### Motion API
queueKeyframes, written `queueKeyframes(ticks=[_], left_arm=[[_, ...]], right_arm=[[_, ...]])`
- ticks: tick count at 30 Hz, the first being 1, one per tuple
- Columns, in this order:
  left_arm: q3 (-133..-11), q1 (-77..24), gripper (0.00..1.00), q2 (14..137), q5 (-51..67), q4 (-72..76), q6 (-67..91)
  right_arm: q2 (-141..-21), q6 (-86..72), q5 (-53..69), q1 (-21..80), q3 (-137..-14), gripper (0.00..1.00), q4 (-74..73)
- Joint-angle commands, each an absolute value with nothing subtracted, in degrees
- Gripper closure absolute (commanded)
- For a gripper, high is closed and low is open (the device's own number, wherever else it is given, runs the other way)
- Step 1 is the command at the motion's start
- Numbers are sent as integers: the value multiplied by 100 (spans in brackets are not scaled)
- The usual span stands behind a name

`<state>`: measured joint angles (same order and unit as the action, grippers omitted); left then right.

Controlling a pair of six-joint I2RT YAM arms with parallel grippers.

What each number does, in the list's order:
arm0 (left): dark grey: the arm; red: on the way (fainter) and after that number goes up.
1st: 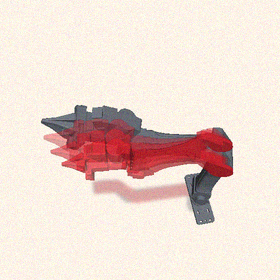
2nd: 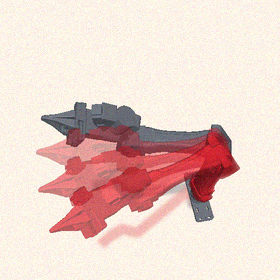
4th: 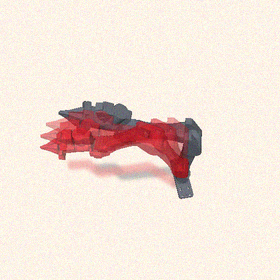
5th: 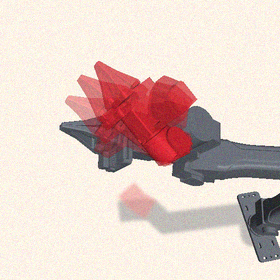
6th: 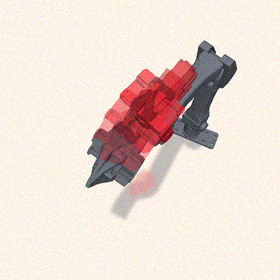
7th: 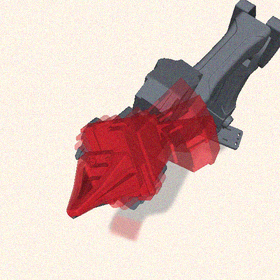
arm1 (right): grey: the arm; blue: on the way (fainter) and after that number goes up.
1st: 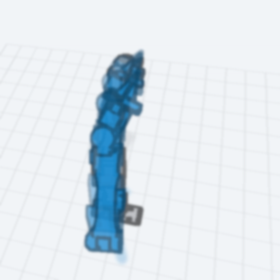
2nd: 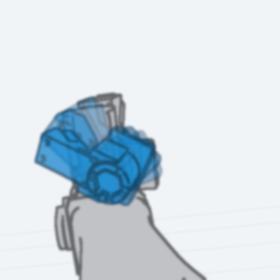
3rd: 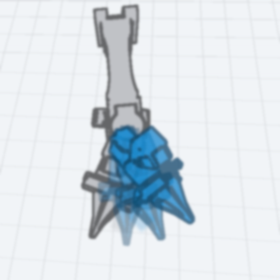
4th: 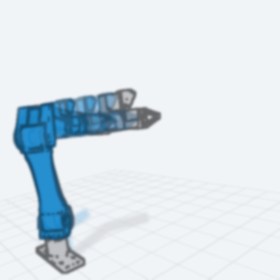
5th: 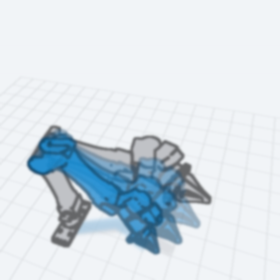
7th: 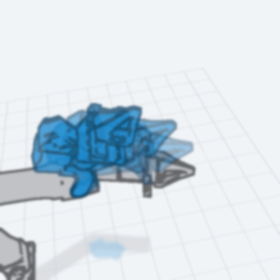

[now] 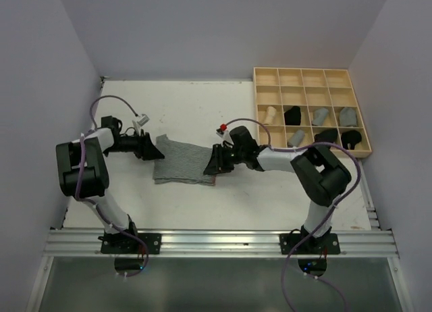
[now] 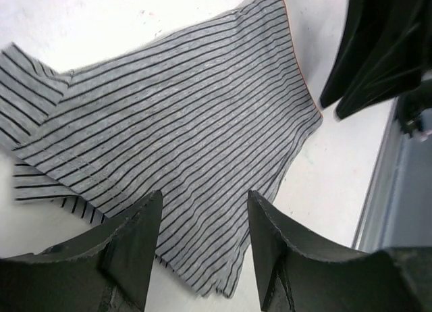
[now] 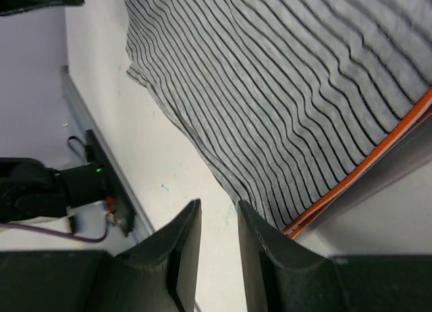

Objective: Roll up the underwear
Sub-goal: Fold the underwear

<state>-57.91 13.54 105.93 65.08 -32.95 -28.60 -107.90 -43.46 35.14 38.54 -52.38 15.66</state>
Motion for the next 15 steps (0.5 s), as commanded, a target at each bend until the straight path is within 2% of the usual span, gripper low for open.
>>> queueKeyframes(ticks=[1,5,9,12,15], left_arm=[[-5986,1406,43,9686,5995,-4245,-4753],[-5486,1398,41,8729,5608,-4481,-5983],[-4897,1345,39,8061,5327,-4526,-7082],[-4264,1074,39,7595,4845,-4202,-7672],[-3614,730,38,7190,4458,-3789,-8050]], right_arm=[[-9766,-2525,2804,3823,-5835,67,-357],[-9361,-1505,2374,3928,-6003,65,-1298],[-9500,-1257,2092,4122,-6240,63,-1687],[-9808,-1160,1995,4376,-6442,58,-1793],[-9984,-889,1742,4666,-6557,48,-1820]])
